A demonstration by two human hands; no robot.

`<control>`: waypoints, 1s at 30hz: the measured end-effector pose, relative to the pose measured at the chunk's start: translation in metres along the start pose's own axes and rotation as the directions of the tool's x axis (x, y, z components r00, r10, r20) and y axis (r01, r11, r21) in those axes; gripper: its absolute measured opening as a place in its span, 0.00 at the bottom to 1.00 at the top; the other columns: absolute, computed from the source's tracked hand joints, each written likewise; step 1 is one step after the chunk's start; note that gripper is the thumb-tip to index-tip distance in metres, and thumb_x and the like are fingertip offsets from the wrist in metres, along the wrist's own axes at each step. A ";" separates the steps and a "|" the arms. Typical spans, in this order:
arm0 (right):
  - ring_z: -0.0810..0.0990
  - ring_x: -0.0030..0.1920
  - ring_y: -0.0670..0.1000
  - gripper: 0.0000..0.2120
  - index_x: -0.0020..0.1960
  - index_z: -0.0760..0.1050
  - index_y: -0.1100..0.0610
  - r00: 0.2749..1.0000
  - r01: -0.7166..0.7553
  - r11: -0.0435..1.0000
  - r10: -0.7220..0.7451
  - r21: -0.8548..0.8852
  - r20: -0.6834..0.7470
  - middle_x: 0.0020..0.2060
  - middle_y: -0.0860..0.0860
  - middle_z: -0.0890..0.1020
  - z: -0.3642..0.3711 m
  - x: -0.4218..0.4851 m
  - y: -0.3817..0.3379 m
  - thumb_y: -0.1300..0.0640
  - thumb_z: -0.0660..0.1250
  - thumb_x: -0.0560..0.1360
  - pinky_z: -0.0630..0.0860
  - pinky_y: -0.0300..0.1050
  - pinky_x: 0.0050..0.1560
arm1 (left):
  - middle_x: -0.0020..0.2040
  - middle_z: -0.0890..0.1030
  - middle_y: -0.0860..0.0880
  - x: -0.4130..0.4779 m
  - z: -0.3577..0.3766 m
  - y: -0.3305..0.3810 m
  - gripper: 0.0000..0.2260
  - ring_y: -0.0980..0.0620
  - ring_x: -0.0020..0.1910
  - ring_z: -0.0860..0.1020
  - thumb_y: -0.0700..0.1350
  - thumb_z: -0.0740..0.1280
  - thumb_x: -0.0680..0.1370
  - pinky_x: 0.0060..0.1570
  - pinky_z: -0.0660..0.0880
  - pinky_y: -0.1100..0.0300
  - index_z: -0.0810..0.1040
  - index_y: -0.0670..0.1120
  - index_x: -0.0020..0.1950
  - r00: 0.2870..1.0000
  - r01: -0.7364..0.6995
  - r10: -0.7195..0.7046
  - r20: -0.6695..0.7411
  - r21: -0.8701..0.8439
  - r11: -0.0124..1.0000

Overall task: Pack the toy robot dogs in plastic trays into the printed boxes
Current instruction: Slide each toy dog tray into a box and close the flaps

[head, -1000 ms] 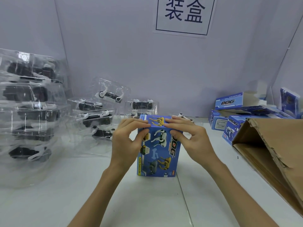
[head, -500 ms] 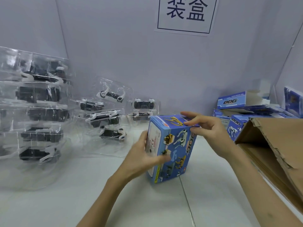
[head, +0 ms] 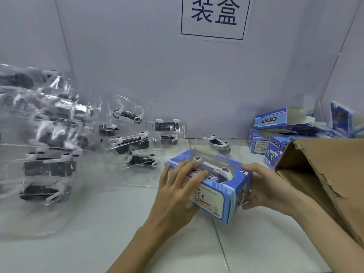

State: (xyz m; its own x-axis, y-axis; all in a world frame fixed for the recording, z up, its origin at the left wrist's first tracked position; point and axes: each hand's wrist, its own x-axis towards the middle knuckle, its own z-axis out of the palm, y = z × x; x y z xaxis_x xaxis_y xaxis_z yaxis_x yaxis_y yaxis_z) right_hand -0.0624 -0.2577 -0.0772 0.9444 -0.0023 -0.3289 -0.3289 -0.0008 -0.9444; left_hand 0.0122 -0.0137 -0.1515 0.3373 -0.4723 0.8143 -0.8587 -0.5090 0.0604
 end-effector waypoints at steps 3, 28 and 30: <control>0.79 0.34 0.55 0.23 0.65 0.77 0.60 0.985 0.120 0.964 -0.084 0.238 -0.153 0.44 0.59 0.82 0.004 -0.002 0.012 0.47 0.63 0.76 0.80 0.47 0.34 | 0.79 0.63 0.46 0.001 -0.002 0.005 0.43 0.47 0.78 0.62 0.47 0.78 0.70 0.76 0.58 0.46 0.58 0.53 0.78 0.982 0.181 -0.177 0.070 -0.068 0.981; 0.82 0.55 0.58 0.10 0.50 0.77 0.53 0.424 0.581 0.802 -0.445 -0.141 -0.789 0.55 0.55 0.81 0.022 0.006 0.039 0.67 0.66 0.75 0.78 0.47 0.49 | 0.72 0.66 0.49 -0.027 0.019 -0.002 0.21 0.50 0.72 0.60 0.58 0.52 0.84 0.66 0.51 0.57 0.65 0.49 0.72 0.731 0.174 -0.149 0.666 0.029 0.984; 0.83 0.50 0.52 0.10 0.52 0.77 0.52 0.504 0.535 0.809 -0.537 -0.244 -0.676 0.53 0.48 0.82 0.042 0.019 0.024 0.65 0.69 0.75 0.79 0.49 0.50 | 0.72 0.66 0.49 -0.028 0.019 -0.002 0.21 0.50 0.72 0.60 0.58 0.52 0.84 0.67 0.52 0.56 0.66 0.49 0.72 0.728 0.185 -0.154 0.668 0.025 0.982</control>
State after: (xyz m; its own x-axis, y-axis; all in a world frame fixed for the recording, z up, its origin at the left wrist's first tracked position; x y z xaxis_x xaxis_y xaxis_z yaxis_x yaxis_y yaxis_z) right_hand -0.0525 -0.2158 -0.1066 0.6514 -0.6769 0.3427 0.2390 -0.2457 -0.9394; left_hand 0.0121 -0.0132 -0.1853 0.6360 -0.7460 0.1977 -0.7713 -0.6056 0.1960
